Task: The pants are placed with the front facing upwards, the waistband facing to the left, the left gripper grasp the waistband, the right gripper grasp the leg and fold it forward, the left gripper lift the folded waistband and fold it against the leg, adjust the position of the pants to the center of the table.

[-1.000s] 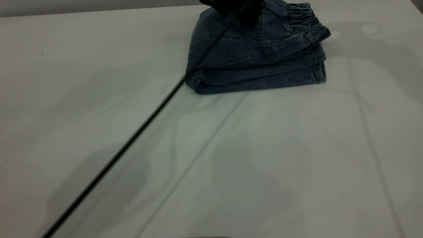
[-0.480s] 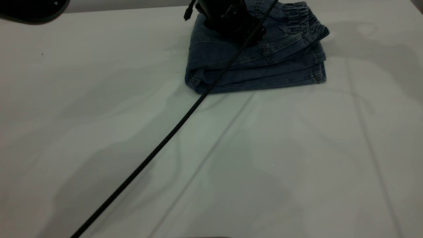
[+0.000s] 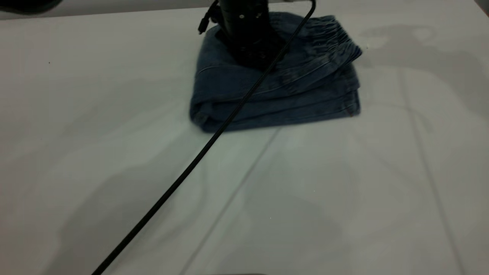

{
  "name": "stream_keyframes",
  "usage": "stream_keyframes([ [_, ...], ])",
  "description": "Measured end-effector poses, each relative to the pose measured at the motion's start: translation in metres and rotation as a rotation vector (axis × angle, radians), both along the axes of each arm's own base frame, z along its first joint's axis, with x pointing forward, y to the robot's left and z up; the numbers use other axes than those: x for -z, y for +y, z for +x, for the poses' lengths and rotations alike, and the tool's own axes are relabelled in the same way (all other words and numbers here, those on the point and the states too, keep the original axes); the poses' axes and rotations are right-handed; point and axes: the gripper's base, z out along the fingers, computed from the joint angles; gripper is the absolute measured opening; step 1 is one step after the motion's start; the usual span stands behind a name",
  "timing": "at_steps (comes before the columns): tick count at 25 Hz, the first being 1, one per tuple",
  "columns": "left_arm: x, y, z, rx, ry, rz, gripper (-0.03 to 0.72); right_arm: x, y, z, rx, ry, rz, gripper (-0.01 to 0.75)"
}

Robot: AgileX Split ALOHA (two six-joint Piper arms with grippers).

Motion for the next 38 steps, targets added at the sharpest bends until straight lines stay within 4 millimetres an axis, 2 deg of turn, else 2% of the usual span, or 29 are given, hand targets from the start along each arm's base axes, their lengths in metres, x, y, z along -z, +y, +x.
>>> stream_keyframes([
  [6,0.000,0.014,-0.018,-0.011,0.198,0.150,0.517,0.000,0.000,0.000,-0.001,-0.001,0.005,0.513],
  [12,-0.005,0.014,-0.017,-0.009,0.204,0.159,0.517,-0.001,0.001,0.000,-0.004,-0.004,0.011,0.513],
  [15,-0.023,0.009,-0.010,-0.010,0.147,0.124,0.517,-0.007,0.001,0.002,-0.006,-0.023,0.011,0.513],
  [18,-0.053,0.004,-0.002,-0.011,0.066,0.071,0.517,-0.022,0.001,0.002,-0.013,-0.063,0.010,0.513],
  [22,-0.100,0.002,0.001,-0.011,-0.032,0.009,0.517,-0.057,0.002,-0.005,-0.039,-0.121,0.009,0.513],
  [29,-0.182,0.009,-0.010,-0.037,-0.156,-0.086,0.517,-0.140,0.003,-0.046,-0.086,-0.244,-0.001,0.513],
  [33,-0.233,0.017,-0.023,-0.059,-0.232,-0.150,0.517,-0.192,0.003,-0.085,-0.078,-0.354,0.003,0.513],
  [37,-0.282,0.028,-0.041,-0.064,-0.300,-0.199,0.517,-0.241,0.003,-0.132,-0.055,-0.466,0.018,0.513],
  [38,-0.288,0.031,-0.046,-0.067,-0.302,-0.202,0.517,-0.252,0.003,-0.145,-0.049,-0.493,0.023,0.513],
])
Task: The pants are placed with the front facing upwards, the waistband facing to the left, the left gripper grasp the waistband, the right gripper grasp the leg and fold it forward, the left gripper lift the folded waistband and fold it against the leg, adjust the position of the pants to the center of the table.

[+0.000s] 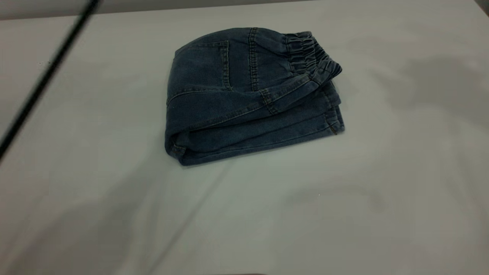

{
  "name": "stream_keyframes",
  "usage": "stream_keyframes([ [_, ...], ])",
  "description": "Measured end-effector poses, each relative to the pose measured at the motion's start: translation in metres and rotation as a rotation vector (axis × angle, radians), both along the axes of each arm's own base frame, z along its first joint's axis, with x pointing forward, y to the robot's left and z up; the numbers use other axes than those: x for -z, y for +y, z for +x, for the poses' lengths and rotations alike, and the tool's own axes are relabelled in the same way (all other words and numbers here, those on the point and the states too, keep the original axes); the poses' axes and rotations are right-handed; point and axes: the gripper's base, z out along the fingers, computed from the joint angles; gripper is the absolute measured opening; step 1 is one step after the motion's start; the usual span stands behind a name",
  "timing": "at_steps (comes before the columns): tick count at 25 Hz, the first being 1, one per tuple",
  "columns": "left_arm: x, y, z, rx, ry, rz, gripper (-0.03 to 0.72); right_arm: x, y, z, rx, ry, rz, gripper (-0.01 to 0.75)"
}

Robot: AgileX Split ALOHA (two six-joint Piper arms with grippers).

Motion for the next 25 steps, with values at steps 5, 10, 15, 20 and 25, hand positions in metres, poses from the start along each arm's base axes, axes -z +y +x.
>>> stream_keyframes([
  [5,-0.027,0.023,-0.037,-0.014,0.032,0.009,0.517,-0.040,0.001,-0.068,-0.002,-0.109,0.034,0.513],
  [10,-0.043,0.053,-0.085,-0.037,0.078,0.017,0.517,-0.043,0.001,-0.140,-0.005,-0.133,0.038,0.513],
  [15,-0.060,0.090,-0.145,-0.053,0.081,0.003,0.517,-0.028,0.001,-0.209,-0.014,-0.167,0.019,0.513],
  [20,-0.070,0.127,-0.205,-0.075,0.058,-0.036,0.517,0.002,-0.003,-0.266,0.015,-0.188,-0.025,0.513],
  [25,-0.063,0.156,-0.251,-0.090,0.048,-0.065,0.517,0.049,-0.007,-0.304,0.036,-0.175,-0.083,0.513],
])
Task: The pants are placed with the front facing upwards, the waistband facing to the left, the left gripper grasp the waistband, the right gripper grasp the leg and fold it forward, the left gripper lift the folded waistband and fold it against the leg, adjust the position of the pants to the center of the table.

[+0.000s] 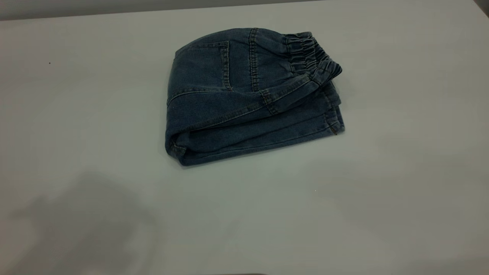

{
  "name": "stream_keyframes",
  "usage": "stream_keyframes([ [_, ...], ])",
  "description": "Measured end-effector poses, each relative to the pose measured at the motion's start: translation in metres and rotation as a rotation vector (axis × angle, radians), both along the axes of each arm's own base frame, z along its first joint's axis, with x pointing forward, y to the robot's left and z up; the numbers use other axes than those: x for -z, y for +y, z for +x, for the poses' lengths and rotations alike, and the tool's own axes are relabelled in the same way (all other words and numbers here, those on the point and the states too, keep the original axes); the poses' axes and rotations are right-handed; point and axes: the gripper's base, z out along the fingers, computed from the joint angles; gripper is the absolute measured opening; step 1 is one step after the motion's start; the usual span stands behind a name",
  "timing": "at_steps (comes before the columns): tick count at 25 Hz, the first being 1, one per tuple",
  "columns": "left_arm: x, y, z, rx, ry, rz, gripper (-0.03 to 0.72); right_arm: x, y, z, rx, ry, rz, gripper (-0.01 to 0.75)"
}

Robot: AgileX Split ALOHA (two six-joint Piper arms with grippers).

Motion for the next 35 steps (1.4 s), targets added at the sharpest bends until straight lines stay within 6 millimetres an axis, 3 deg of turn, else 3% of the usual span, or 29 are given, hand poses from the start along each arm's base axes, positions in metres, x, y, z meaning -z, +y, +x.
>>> stream_keyframes([
  [5,0.020,0.026,-0.046,0.008,0.001,-0.030,0.517,0.055,-0.006,-0.026,0.050,0.029,-0.060,0.513],
  [10,0.049,0.047,-0.081,0.011,0.003,-0.037,0.517,0.109,-0.014,-0.038,0.104,0.066,-0.137,0.513],
  [19,0.099,0.070,-0.119,0.012,-0.006,-0.043,0.517,0.179,-0.019,-0.027,0.142,0.114,-0.186,0.513],
  [22,0.114,0.072,-0.122,0.014,-0.019,-0.052,0.517,0.189,-0.020,-0.024,0.143,0.139,-0.189,0.513],
  [29,0.146,0.070,-0.120,0.016,0.011,-0.044,0.517,0.190,-0.020,-0.023,0.147,0.129,-0.185,0.512],
  [35,0.151,0.071,-0.120,0.001,0.037,-0.028,0.517,0.190,-0.020,-0.023,0.147,0.129,-0.185,0.512],
])
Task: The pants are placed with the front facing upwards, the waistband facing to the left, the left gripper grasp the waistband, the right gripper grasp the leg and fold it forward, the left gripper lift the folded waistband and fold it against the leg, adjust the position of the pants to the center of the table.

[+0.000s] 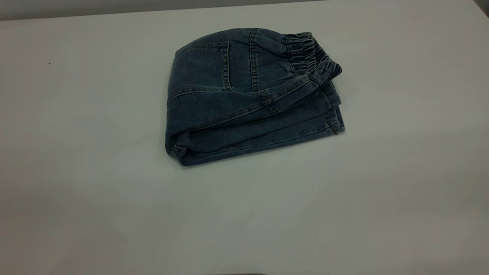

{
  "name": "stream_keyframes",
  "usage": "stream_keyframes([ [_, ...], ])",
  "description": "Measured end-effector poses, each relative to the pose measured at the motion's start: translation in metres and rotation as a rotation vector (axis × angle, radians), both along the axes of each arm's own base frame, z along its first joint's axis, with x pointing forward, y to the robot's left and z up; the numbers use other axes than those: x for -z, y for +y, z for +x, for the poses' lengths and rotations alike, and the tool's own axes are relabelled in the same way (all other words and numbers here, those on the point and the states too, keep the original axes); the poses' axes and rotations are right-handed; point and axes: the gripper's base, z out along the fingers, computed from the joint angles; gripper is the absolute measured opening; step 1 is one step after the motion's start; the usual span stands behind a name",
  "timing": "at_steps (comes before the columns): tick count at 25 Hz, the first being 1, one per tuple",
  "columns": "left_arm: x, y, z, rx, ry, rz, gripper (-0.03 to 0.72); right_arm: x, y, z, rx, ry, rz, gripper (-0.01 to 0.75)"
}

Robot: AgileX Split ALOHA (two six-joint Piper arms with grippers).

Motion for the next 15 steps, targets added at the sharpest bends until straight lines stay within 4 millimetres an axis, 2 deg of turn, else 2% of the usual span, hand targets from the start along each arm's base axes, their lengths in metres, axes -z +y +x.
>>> stream_keyframes([
  [4,0.0086,0.0030,-0.0012,-0.021,0.043,0.039,0.517,-0.0001,0.0000,0.0000,0.000,-0.001,0.000,0.512],
  [15,0.0093,0.0033,-0.0012,-0.030,0.047,0.038,0.517,-0.0001,0.0001,0.0000,0.000,-0.001,0.001,0.512],
])
